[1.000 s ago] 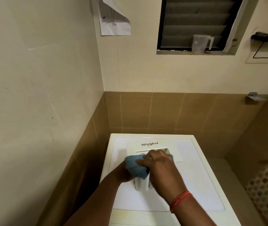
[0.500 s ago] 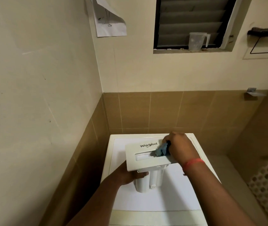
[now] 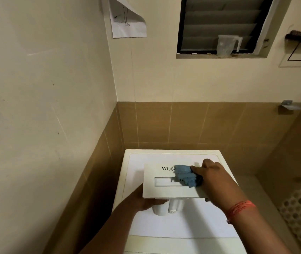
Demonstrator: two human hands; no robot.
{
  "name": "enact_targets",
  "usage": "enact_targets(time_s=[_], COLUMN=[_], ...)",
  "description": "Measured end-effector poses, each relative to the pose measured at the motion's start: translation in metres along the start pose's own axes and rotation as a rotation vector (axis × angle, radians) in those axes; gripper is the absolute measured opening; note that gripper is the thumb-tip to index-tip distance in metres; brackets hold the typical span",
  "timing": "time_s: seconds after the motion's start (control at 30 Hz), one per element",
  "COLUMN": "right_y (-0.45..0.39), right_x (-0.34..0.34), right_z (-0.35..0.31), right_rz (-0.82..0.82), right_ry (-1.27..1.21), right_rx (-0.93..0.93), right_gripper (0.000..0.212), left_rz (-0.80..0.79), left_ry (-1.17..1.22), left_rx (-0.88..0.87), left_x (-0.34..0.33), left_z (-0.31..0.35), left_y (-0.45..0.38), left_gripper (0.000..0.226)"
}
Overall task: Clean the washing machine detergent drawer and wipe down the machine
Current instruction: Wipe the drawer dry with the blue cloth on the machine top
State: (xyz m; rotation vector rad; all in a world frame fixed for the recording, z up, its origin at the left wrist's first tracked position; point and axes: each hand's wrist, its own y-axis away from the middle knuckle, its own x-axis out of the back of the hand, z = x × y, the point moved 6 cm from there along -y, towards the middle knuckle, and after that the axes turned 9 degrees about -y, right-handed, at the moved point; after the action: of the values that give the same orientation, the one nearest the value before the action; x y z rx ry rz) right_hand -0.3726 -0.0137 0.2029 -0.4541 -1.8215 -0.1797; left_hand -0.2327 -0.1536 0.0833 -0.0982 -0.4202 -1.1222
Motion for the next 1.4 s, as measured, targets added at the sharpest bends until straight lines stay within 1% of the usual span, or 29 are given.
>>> enact_targets(time_s=[0.03,0.07,0.1,0.17,0.2,0.3,0.37,0.4,0.47,0.53,0.57,0.6,0.7,0.77,0.83,0.93,1.0,1.07,1.1,1.17,1.2,1.27,1.3,1.33,1.37,1.4], right_y=[-0.002,-0.007,-0.015,-0.036,-0.047,-0.073,-0.083,-0.084,-0.084,-0.082,-0.080,-0.076,-0.053,-0.032,-0.018,-0.022,-0.027,-0.028,-0.027,-0.026,-0.025,-0.024,-0.022,-0.021,-0.020,-0.021], right_x=[-0.001,0.001,0.001,0.002,0.000,-0.012,-0.025,-0.031,-0.042,-0.045,-0.043,-0.038,-0.022,-0.014,-0.013,-0.024,-0.028,-0.029,-0.026,-0.017,-0.014,-0.011,-0.014,-0.019,-0.023,-0.028], right_z=[0.001,0.000,0.001,0.002,0.000,-0.024,-0.057,-0.076,-0.107,-0.115,-0.112,-0.105,-0.079,-0.064,-0.057,-0.070,-0.084,-0.088,-0.084,-0.066,-0.057,-0.053,-0.059,-0.068,-0.078,-0.087], right_rz=[-0.031,-0.033,-0.017,0.040,0.046,-0.009,-0.041,-0.039,-0.032,-0.040,-0.050,-0.065,-0.121,-0.133,-0.127,-0.225,-0.275,-0.286,-0.301,-0.360,-0.378,-0.384,-0.382,-0.375,-0.352,-0.318], right_ry=[0.025,0.029,0.021,0.012,0.015,0.051,0.044,0.034,0.036,0.055,0.058,0.065,0.093,0.097,0.104,0.180,0.182,0.160,0.144,0.166,0.230,0.361,0.389,0.388,0.366,0.336], right_rx=[-0.011,-0.031,-0.059,-0.103,-0.104,-0.063,0.046,0.123,0.264,0.369,0.407,0.436,0.493,0.453,0.365,0.230,0.214,0.239,0.231,0.138,0.088,0.040,0.038,0.041,0.050,0.067], right_gripper=[0.052,0.047,0.038,0.016,0.009,0.020,0.025,0.026,0.029,0.030,0.031,0.031,0.026,0.033,0.040,0.030,0.025,0.024,0.027,0.042,0.052,0.067,0.072,0.075,0.076,0.076], left_rz=[0.003,-0.003,0.002,0.013,0.024,0.022,0.012,0.018,0.039,0.065,0.056,0.043,0.027,0.030,0.020,0.024,0.030,0.038,0.019,0.036,0.052,0.104,0.082,0.080,0.115,0.184], left_ry=[-0.018,0.002,-0.013,-0.081,-0.102,-0.151,-0.157,-0.166,-0.253,-0.371,-0.373,-0.349,-0.308,-0.232,-0.224,-0.262,-0.260,-0.258,-0.260,-0.262,-0.273,-0.406,-0.399,-0.453,-0.476,-0.484], left_rx=[0.006,0.039,0.052,0.016,0.002,0.001,-0.020,-0.036,-0.021,0.005,-0.003,-0.005,0.001,-0.016,-0.020,-0.066,-0.071,-0.091,-0.095,-0.152,-0.182,-0.306,-0.359,-0.444,-0.484,-0.501], left_x=[0.001,0.000,-0.001,-0.001,0.000,0.000,-0.001,0.000,0.000,0.003,0.003,0.003,0.004,0.004,0.002,-0.001,-0.001,0.001,0.000,0.002,0.002,0.003,-0.001,-0.003,-0.003,0.001], left_z=[0.004,0.005,0.006,0.010,0.010,0.007,0.012,0.014,0.013,0.010,0.008,0.006,0.005,0.004,0.006,0.004,0.006,-0.001,0.001,0.005,0.006,0.016,0.019,0.022,0.021,0.018], left_y=[0.001,0.002,0.001,-0.001,-0.003,-0.011,-0.010,-0.010,-0.009,-0.010,-0.011,-0.013,-0.017,-0.019,-0.018,-0.019,-0.019,-0.022,-0.021,-0.020,-0.021,-0.016,-0.014,-0.010,-0.006,-0.001], left_gripper=[0.056,0.054,0.052,0.050,0.048,0.044,0.048,0.054,0.075,0.085,0.084,0.079,0.055,0.048,0.046,0.043,0.049,0.054,0.051,0.049,0.053,0.059,0.060,0.060,0.061,0.063])
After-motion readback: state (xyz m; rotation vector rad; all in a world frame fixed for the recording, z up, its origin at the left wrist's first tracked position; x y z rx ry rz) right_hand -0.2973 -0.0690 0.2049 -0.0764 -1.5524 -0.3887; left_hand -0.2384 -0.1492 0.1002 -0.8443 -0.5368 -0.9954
